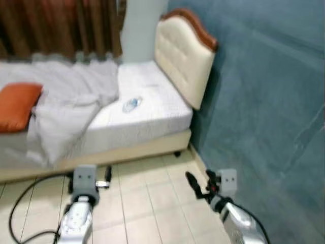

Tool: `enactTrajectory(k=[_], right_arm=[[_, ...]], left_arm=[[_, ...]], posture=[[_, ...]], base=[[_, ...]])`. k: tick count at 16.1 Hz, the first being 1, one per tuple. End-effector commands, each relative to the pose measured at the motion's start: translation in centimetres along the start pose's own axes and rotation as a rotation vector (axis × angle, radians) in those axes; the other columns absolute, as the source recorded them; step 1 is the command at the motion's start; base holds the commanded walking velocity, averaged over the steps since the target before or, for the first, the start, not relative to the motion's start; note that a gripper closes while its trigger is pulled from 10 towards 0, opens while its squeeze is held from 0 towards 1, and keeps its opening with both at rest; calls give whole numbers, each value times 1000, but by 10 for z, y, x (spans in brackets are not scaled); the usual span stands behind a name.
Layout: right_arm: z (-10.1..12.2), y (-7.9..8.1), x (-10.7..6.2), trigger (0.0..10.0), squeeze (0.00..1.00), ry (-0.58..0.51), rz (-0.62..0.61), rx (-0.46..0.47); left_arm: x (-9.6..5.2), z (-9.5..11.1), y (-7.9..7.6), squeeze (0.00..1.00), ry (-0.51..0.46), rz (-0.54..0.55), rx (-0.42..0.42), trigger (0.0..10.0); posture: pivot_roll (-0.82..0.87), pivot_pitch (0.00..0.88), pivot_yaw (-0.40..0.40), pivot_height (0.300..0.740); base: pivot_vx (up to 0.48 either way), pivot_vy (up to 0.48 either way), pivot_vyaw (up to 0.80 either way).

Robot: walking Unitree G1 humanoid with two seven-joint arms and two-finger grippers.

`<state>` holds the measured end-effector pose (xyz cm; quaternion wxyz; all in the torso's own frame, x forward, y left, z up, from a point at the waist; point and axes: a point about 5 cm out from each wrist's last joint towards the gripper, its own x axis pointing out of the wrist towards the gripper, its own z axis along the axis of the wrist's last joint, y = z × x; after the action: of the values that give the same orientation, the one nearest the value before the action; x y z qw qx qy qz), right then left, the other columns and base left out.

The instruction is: Clean up the room

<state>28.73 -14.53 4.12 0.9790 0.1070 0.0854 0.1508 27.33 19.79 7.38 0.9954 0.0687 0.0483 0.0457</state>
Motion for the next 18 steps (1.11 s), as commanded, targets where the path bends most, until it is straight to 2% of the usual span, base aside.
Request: enactTrajectory(k=[1, 3, 6, 9, 10, 11, 12, 16, 18], right_arm=[[0, -15, -7, 10000, 0, 4, -59, -15], [5, -23, -10, 10000, 0, -33, -122, -43], [5, -28, -10, 10000, 0, -28, -163, -53], [7, -25, -8, 10000, 0, -41, -140, -76], [12, -23, -8, 10000, 196, -69, -125, -111], [14, -22, -8, 10000, 859, -91, -124, -123], [29, -16, -8, 10000, 1000, -195, -113, -158], [41, -9, -2, 10000, 1000, -251, -67, -147], [33, 0, 2, 10000, 1000, -195, 16, -149]], left_arm=[[3, 2, -12, 0, 0, -41, -18, 10000], [6, 5, -14, 0, -18, -99, -12, 10000], [10, 9, -16, 0, -30, -125, -35, 10000], [12, 10, -16, 0, -38, -134, -63, 10000], [11, 9, -15, 0, -37, -124, -104, 10000], [11, 9, -14, 0, -41, -116, -115, 10000], [9, 9, -13, 0, -60, -99, -137, 10000], [11, 19, -10, 0, -113, -79, -171, 10000], [10, 18, -9, 0, -118, -69, -182, 10000]], posture=[[109, 0, -77, 740], [100, 0, -70, 740], [96, 0, -65, 740], [88, 0, -63, 740], [87, 0, -65, 740], [88, 0, -66, 740], [88, 0, -66, 740], [98, 0, -77, 740], [104, 0, -83, 740]], base=[[465, 0, 0], [465, 0, 0], [465, 0, 0], [465, 0, 0], [465, 0, 0], [465, 0, 0], [465, 0, 0], [466, 0, 0], [469, 0, 0]])
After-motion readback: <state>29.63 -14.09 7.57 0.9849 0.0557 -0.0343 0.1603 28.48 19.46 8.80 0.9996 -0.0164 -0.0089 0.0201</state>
